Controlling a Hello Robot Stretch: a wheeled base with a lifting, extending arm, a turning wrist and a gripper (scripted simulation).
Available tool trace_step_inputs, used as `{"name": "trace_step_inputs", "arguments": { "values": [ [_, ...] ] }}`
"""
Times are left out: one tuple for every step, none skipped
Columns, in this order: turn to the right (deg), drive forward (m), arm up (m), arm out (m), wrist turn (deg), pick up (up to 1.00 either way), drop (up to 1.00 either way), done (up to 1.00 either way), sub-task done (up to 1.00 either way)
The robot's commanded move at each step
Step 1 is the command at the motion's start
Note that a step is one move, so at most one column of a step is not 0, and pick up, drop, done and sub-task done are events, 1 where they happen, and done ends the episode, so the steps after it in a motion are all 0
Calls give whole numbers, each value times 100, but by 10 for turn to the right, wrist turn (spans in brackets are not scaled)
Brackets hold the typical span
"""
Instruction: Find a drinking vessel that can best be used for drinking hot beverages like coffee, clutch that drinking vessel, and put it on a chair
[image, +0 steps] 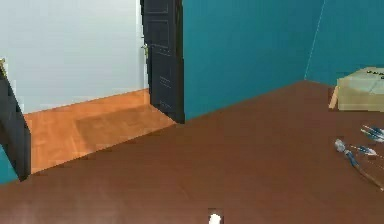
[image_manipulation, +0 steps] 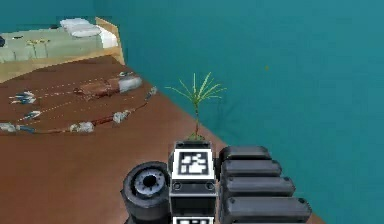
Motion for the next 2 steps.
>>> {"name": "trace_step_inputs", "arguments": {
  "values": [
    [-450,0,0,0,0,0,0,0,0],
    [-330,0,0,0,0,0,0,0,0]
  ]
}}
